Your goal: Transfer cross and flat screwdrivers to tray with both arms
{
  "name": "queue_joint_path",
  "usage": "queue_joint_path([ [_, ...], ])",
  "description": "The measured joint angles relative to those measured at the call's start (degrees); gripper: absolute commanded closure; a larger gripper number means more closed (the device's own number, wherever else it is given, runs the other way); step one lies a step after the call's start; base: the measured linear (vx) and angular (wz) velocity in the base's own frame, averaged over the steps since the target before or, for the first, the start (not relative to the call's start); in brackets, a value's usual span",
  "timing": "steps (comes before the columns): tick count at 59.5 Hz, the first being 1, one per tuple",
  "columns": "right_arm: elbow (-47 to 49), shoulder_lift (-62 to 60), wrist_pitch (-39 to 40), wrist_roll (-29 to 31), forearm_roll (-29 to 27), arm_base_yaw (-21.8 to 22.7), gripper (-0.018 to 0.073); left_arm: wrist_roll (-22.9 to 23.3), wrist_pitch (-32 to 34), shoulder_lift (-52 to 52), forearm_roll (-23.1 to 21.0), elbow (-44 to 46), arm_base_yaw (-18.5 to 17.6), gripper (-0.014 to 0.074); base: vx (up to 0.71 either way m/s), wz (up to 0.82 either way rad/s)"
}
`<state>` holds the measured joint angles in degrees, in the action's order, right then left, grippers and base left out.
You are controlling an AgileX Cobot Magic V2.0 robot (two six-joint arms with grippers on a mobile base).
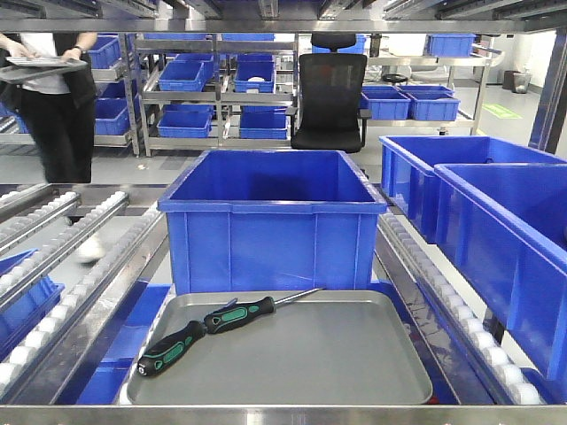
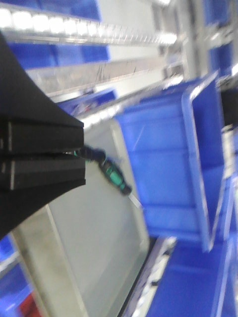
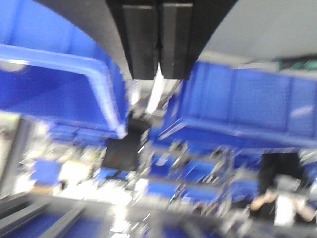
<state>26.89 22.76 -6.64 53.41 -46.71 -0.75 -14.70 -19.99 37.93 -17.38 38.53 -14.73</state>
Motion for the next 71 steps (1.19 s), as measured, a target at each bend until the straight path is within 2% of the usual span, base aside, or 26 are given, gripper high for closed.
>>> queue_joint_path([
  [4,-1.02,-1.54,1.54,-0.06,-0.45,0.0,0.0567,0.04,5.42,-0.89,0.0,-3.49,0.0,0.0592,0.0,0.0],
  [9,-1.28,-1.86,1.88,-0.43,-1.86,0.0,0.0567,0.27,7.98,-0.89,-0.1,-5.45,0.0,0.0592,0.0,0.0],
  [37,-1.4,-1.86,2.25,-0.63,-3.28,0.06,0.0567,0.5,8.07,-0.89,-0.23,-7.29,0.0,0.0592,0.0,0.0],
  [40,-1.4,-1.86,2.25,-0.63,-3.28,0.06,0.0567,-0.47,8.8,-1.1,0.89,-7.9,0.0,0.0592,0.0,0.0],
  [44,-1.4,-1.86,2.25,-0.63,-3.28,0.06,0.0567,-3.61,11.54,-2.74,5.05,-10.85,0.08,0.0592,0.0,0.0],
  [50,-1.4,-1.86,2.3,-0.63,-3.28,0.06,0.0567,-4.0,13.97,-7.88,7.57,-17.59,2.78,0.0592,0.0,0.0],
  [61,-1.4,-1.86,2.3,-0.63,-3.28,0.06,0.0567,0.53,15.8,-22.74,9.3,-31.1,10.72,0.0592,0.0,0.0],
  [71,-1.4,-1.86,2.3,-0.63,-3.28,0.06,0.0567,7.5,14.99,-33.72,11.44,-39.52,12.55,0.0592,0.0,0.0],
])
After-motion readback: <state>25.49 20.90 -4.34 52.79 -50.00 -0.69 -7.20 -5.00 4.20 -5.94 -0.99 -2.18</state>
